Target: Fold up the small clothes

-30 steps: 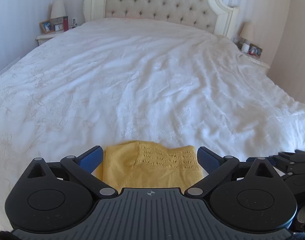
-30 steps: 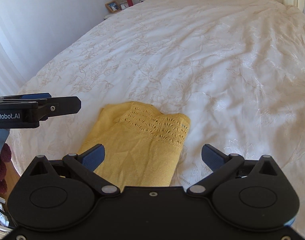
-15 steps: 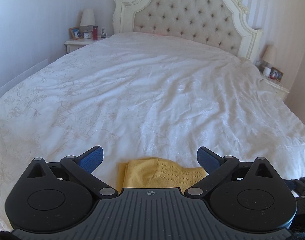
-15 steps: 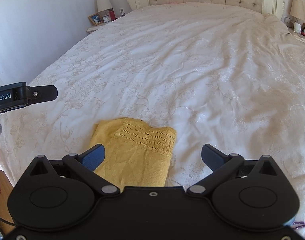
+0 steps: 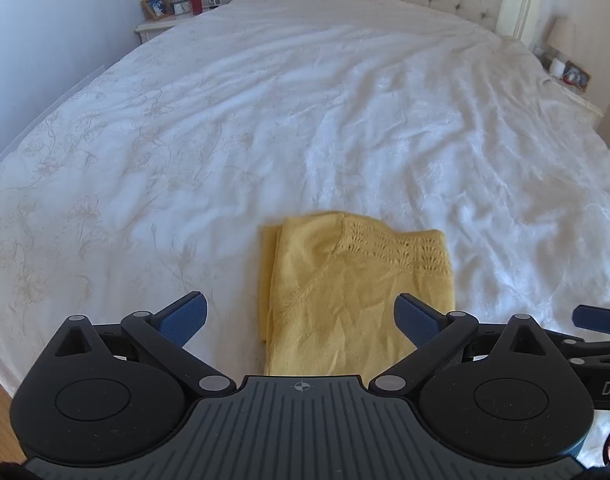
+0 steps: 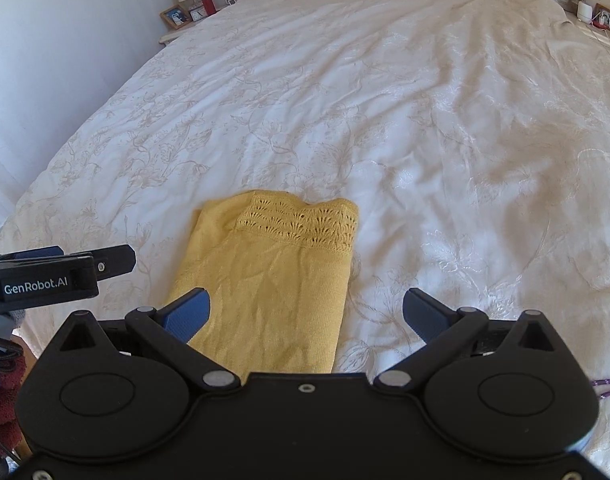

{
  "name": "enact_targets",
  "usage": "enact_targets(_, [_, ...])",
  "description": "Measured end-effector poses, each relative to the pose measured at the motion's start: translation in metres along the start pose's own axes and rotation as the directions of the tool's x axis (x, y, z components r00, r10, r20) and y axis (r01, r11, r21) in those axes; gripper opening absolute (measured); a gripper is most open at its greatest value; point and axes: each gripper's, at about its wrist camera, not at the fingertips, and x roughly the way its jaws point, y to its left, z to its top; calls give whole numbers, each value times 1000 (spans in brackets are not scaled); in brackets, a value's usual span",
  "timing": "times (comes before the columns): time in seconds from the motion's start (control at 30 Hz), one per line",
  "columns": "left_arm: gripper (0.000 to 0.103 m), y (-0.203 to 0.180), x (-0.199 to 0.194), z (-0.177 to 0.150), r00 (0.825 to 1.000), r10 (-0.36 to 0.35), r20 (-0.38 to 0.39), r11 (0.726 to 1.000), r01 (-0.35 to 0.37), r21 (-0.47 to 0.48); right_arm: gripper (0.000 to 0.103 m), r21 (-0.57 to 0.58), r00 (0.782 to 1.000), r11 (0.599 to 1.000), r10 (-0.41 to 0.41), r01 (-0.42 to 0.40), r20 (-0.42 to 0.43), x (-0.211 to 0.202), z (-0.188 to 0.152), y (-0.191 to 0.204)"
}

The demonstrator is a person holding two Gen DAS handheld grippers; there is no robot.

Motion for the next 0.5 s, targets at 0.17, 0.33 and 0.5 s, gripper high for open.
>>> enact_targets(0.17, [101, 2, 8, -8, 996, 23, -89, 1000, -24, -11, 102, 29, 999, 999, -17, 18, -29, 1, -6, -2])
enact_targets(0.33, [101, 5, 14, -15, 989, 32, -147, 999, -33, -6, 102, 50, 998, 998, -22, 25, -52, 3, -10, -5])
enact_targets(0.5, [101, 3, 21, -18, 981, 38, -191, 999, -38, 3, 102, 72, 997, 997, -28, 33, -68, 4, -13, -9])
